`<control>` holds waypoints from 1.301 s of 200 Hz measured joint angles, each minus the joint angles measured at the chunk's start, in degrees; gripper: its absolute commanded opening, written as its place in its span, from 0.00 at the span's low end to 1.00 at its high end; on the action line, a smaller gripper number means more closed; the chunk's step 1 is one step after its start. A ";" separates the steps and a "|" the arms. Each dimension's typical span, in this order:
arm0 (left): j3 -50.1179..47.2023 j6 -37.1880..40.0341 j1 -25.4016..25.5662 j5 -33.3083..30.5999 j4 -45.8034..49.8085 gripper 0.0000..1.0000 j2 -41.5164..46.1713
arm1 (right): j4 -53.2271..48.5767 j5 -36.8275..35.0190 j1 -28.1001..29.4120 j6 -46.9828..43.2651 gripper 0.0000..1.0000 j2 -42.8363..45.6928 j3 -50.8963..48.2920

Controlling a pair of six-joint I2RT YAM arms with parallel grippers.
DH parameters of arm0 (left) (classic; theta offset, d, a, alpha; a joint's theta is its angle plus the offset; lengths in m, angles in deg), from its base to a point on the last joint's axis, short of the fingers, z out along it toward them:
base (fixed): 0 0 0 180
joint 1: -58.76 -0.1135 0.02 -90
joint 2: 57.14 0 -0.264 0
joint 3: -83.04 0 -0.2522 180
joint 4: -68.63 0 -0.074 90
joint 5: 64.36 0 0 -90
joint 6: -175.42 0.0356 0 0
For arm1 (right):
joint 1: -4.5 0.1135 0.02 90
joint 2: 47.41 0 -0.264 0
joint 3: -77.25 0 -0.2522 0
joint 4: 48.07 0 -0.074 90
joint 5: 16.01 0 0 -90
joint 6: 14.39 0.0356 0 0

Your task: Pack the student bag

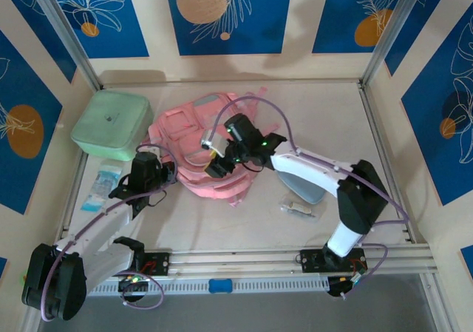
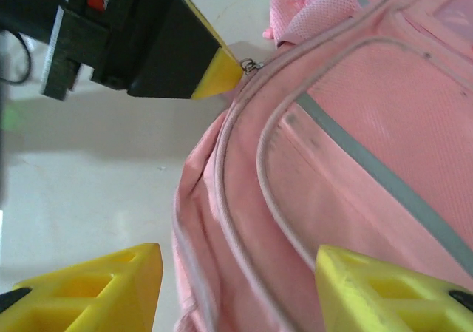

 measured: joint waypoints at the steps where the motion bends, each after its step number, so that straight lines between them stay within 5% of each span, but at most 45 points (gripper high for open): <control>1: 0.00 0.00 0.00 0.00 0.00 0.00 -0.02 | 0.13 -0.13 0.11 -0.20 0.57 -0.13 0.00; 60: 1.29 0.00 -0.20 -0.02 0.66 0.00 -2.54 | 12.37 -11.28 7.45 -14.51 0.57 -9.44 -0.20; 126: 1.77 -0.04 -1.68 -0.44 0.83 0.00 -2.91 | 26.40 -19.15 8.46 -22.93 0.11 -12.72 -4.20; 160: 2.82 -0.17 -3.21 -0.09 0.90 0.00 -4.96 | 29.42 -19.17 8.57 -23.43 0.00 -12.68 -5.68; 260: 10.01 0.00 -9.73 3.45 -3.58 0.00 -19.50 | 31.78 -19.85 8.61 -22.27 0.00 -10.21 -9.16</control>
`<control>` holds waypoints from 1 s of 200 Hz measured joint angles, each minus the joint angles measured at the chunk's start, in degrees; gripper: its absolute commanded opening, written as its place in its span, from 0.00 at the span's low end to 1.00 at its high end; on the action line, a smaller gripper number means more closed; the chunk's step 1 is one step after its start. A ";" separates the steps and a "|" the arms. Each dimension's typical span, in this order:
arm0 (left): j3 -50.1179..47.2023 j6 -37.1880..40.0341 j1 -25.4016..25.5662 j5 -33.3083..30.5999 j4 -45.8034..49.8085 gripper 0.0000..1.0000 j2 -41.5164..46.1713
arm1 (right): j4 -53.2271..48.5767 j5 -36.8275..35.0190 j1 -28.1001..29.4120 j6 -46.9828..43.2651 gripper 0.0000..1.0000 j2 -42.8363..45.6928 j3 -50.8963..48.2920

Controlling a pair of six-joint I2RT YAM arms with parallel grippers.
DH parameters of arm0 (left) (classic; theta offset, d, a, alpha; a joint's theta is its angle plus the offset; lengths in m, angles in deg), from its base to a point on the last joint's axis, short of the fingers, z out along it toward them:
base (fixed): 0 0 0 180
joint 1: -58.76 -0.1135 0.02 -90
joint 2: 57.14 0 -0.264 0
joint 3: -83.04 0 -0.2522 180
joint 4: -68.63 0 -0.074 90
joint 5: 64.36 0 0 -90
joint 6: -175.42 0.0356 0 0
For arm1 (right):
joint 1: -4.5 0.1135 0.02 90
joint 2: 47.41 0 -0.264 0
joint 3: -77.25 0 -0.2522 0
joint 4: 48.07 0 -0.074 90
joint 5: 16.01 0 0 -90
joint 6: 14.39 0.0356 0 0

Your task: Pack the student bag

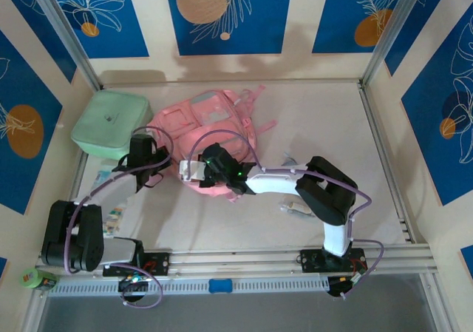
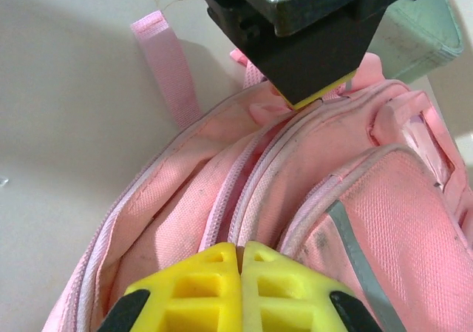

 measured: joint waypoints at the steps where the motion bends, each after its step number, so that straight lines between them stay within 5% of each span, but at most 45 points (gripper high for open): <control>1: 0.07 0.02 -0.02 0.00 0.02 0.00 -0.07 | -0.09 -0.04 0.00 0.09 0.00 0.13 -0.07; 6: 0.50 0.02 -0.11 0.13 0.04 0.00 -0.66 | -0.33 -0.09 0.00 0.24 0.01 0.55 -0.24; 14: 1.18 0.02 -0.22 0.42 0.15 0.00 -1.27 | -0.83 -0.35 0.00 0.76 0.18 1.27 -0.50; 28: 1.92 0.13 -0.44 0.94 0.31 0.23 -1.55 | -2.51 -0.83 0.00 2.34 0.32 2.43 -0.52; 44: 2.05 -0.07 -1.03 1.33 0.98 0.36 -1.07 | -6.12 -1.55 0.02 4.59 0.46 4.09 -0.33; 65: 2.01 -0.59 -1.31 1.99 4.76 0.48 2.01 | -12.33 -1.99 -0.17 11.65 0.92 8.28 -0.28; 72: 1.99 -1.01 -1.14 2.29 6.21 0.49 3.74 | -14.75 -2.08 -0.35 14.29 1.00 9.88 0.02; 111: 0.76 -5.25 6.25 2.78 10.62 0.58 12.57 | -30.05 -2.91 -7.26 35.50 0.99 18.99 3.63; 150: 0.79 -9.92 23.41 1.33 11.65 0.62 12.04 | -44.44 -3.78 -26.21 57.44 0.99 24.20 1.53; 200: 4.79 -14.01 39.82 -3.76 10.49 0.65 4.66 | -54.82 -1.51 -44.02 69.72 0.99 24.90 -8.87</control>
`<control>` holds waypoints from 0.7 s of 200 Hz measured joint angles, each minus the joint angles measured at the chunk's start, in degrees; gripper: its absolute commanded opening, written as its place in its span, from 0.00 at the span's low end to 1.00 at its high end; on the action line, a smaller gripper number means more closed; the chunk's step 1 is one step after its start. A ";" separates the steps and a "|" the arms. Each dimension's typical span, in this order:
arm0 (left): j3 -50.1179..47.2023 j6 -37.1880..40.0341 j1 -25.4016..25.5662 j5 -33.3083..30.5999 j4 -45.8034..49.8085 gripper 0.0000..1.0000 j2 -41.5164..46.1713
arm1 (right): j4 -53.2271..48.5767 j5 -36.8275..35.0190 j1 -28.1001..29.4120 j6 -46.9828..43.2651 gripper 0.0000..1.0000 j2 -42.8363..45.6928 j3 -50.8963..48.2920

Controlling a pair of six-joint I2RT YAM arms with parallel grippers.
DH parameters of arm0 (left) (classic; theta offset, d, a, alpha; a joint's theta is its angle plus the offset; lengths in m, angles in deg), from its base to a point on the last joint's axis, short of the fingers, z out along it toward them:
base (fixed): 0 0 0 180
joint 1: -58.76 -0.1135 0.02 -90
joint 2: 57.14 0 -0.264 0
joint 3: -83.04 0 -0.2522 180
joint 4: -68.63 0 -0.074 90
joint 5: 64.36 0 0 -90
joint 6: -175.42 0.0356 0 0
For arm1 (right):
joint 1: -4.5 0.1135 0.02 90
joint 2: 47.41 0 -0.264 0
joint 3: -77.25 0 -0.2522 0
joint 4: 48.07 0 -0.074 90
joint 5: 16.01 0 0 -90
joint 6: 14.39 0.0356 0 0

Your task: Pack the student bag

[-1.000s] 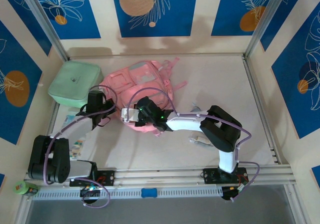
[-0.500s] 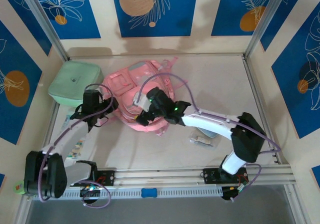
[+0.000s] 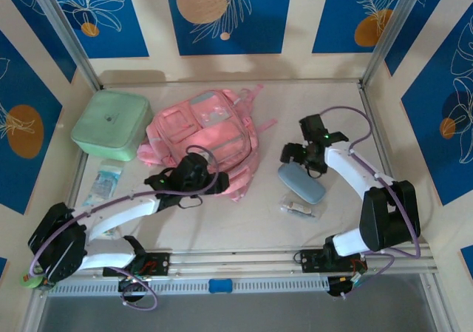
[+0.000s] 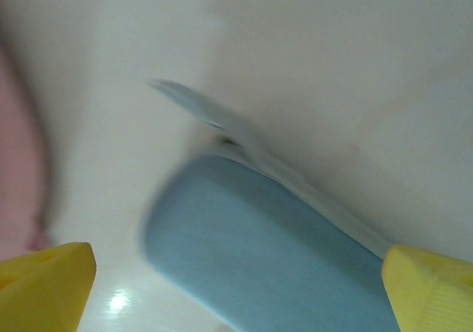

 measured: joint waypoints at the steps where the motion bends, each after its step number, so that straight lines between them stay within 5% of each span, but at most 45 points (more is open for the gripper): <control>1: 0.07 -0.04 0.15 -0.02 -0.11 0.65 -0.13 | -0.13 0.11 -0.44 0.26 0.99 0.02 -0.35; 31: 2.05 -1.51 4.72 -1.27 -2.99 0.65 -4.96 | -1.25 2.19 -7.32 4.61 0.99 2.10 -6.45; 87: 3.72 -2.71 7.21 -1.99 -5.90 0.68 -9.55 | 0.11 7.13 -8.79 10.12 0.99 5.01 -12.83; 140: 4.09 -2.78 7.26 -5.09 -5.95 0.69 -9.66 | 2.56 12.22 1.66 17.49 0.99 8.33 -14.84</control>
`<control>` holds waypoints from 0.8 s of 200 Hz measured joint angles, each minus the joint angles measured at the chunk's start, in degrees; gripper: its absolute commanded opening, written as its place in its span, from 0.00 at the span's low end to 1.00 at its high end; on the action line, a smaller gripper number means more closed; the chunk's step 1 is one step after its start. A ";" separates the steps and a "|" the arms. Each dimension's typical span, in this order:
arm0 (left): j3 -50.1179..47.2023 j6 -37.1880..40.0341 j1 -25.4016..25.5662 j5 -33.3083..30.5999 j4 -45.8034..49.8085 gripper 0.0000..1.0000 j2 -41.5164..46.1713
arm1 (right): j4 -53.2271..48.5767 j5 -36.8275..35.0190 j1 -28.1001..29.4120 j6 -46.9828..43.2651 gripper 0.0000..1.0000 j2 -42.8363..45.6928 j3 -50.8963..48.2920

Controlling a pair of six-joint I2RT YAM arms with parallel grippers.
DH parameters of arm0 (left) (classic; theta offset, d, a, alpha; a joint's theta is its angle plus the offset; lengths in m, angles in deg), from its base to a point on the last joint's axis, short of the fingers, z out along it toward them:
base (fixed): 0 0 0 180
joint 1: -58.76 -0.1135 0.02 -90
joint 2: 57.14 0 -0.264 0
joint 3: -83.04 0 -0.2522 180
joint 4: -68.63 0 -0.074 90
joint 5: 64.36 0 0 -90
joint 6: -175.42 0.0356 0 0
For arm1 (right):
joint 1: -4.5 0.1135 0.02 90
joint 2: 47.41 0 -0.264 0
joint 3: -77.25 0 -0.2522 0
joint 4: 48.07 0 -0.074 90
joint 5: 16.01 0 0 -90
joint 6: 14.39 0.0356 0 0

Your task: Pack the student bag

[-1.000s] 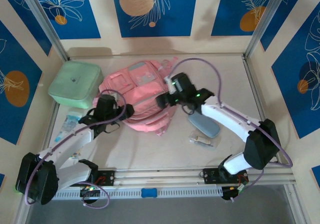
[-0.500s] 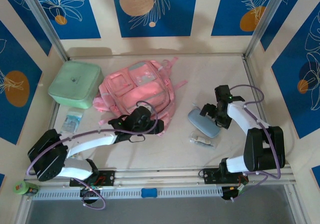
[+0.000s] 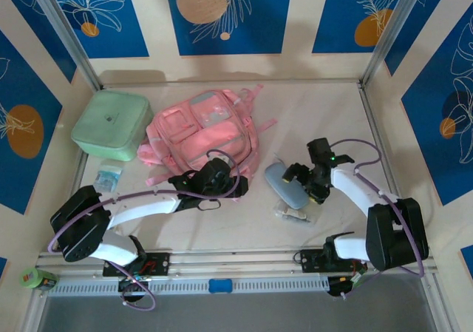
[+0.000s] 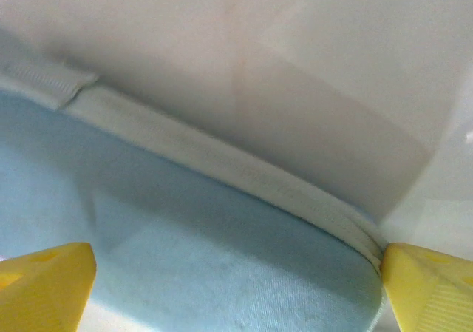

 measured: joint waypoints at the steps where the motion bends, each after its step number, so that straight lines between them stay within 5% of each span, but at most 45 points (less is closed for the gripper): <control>1: 0.00 -0.02 0.00 -0.07 0.00 0.69 0.00 | 0.02 0.09 0.22 0.11 0.99 0.04 0.00; 35: 0.00 0.00 0.00 -1.81 0.04 0.70 0.02 | -0.39 0.66 8.59 2.38 0.99 0.59 1.01; 160: -3.41 0.26 -1.01 -7.26 4.59 0.76 8.44 | 0.72 1.97 11.13 -16.83 0.99 -7.61 4.74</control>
